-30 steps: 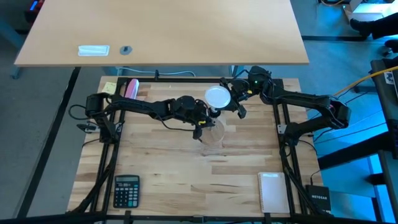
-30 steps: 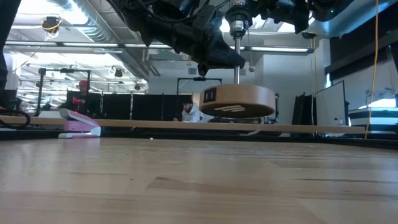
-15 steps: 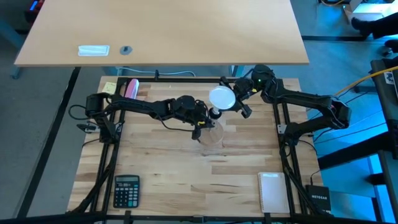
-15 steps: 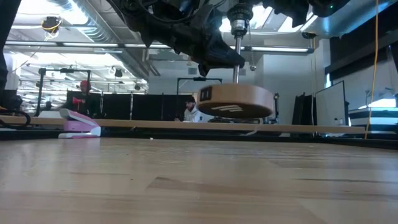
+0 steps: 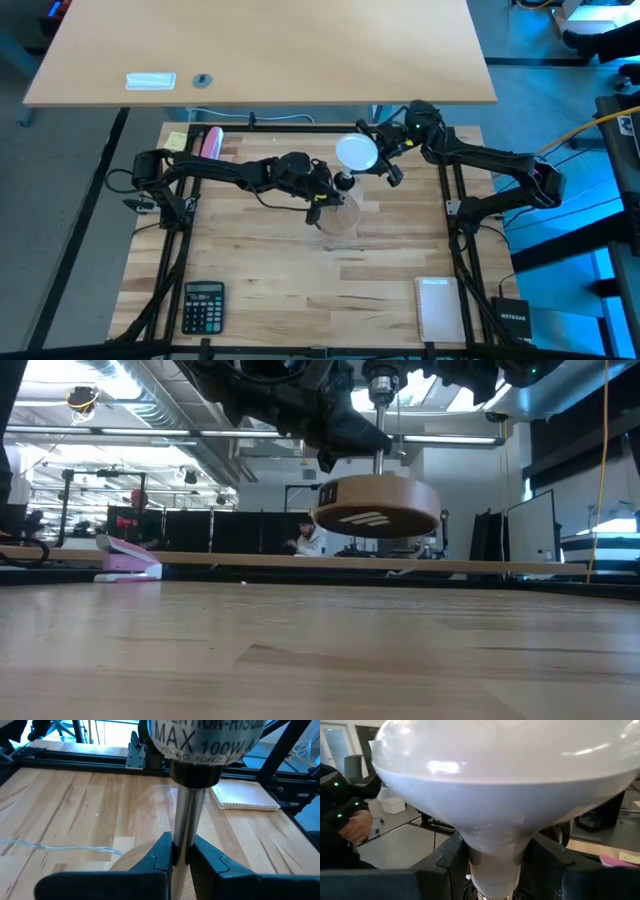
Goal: Screw lightbulb
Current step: Insert the white lightbulb into the lamp
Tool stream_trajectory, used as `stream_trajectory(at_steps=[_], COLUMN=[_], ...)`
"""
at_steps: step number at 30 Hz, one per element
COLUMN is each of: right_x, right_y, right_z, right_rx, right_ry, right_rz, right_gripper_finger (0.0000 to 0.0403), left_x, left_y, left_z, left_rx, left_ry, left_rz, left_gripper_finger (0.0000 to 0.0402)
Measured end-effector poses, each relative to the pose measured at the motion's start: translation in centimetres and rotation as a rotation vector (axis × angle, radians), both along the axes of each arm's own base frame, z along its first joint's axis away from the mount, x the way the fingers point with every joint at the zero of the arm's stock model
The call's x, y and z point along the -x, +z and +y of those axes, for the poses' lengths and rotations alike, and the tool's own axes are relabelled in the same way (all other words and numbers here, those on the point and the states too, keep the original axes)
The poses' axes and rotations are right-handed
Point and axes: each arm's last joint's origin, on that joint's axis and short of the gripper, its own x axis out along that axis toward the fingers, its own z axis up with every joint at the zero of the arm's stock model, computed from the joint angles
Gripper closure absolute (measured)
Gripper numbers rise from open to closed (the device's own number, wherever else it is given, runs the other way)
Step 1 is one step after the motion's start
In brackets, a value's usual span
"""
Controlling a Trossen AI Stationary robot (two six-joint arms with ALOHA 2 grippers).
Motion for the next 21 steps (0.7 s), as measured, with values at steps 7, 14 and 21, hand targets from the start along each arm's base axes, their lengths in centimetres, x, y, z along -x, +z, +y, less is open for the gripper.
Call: stream_trajectory(at_steps=[7, 14, 21], right_x=[-0.49, -0.51, -0.6], right_y=[-0.22, -0.62, -1.0], right_z=[1.13, 1.0, 0.82], right_rx=[0.017, 0.013, 0.027], right_ry=[0.027, -0.003, -0.093], right_rz=[0.005, 0.039, 0.071], right_gripper_finger=[0.0239, 0.0239, 0.0239], left_x=[-0.04, -0.12, -0.17], left_y=[0.12, 0.28, 0.2], left_z=[0.09, 0.0, 0.17], left_rx=[-0.003, -0.006, -0.008], left_ry=[0.006, 0.009, 0.072], left_rz=[-0.013, -0.031, -0.031], left_gripper_finger=[0.0372, 0.0372, 0.0372])
